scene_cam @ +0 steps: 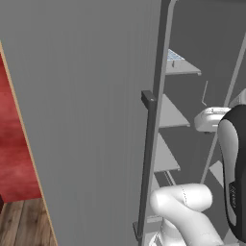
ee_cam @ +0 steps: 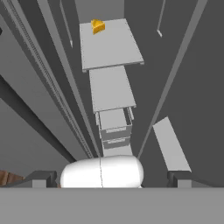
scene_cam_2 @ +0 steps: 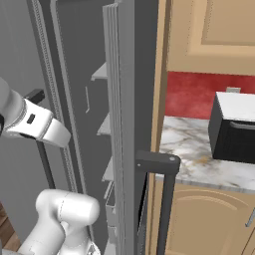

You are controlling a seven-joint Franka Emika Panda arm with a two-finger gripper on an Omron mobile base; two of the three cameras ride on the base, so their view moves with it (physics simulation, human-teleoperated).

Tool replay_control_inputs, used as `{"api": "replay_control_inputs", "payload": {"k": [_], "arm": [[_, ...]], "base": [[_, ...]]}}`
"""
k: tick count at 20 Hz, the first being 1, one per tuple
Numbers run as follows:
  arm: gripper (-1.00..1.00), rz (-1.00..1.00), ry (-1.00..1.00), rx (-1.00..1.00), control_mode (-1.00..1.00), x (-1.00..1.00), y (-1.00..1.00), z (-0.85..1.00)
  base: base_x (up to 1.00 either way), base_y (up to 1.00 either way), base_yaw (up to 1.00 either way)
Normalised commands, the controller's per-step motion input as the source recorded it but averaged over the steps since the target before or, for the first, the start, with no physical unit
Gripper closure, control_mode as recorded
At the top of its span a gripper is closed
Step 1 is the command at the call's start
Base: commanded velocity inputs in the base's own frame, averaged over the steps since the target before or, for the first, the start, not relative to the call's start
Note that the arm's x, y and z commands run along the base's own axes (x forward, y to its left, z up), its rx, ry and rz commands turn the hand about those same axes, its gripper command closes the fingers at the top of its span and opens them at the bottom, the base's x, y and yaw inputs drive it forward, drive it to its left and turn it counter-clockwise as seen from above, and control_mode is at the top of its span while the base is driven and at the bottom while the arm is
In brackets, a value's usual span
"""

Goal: Open the freezer door, pick up the ice cube tray from the freezer, and place it on the dining counter.

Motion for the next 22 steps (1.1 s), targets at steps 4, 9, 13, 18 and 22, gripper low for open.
{"api": "replay_control_inputs", "payload": {"k": [4,9,13,18,22], "arm": [[-1.0,0.0,0.0,0.0,1.0,0.0,0.0,0.0],[-1.0,0.0,0.0,0.0,1.0,0.0,0.0,0.0],[-1.0,0.0,0.0,0.0,1.0,0.0,0.0,0.0],[-1.0,0.0,0.0,0.0,1.0,0.0,0.0,0.0],[-1.0,0.0,0.0,0.0,1.0,0.0,0.0,0.0]], "base": [[0.66,-0.23,0.0],[0.5,-0.41,0.0],[0.62,-0.47,0.0],[0.74,-0.46,0.0],[0.78,-0.43,0.0]]}}
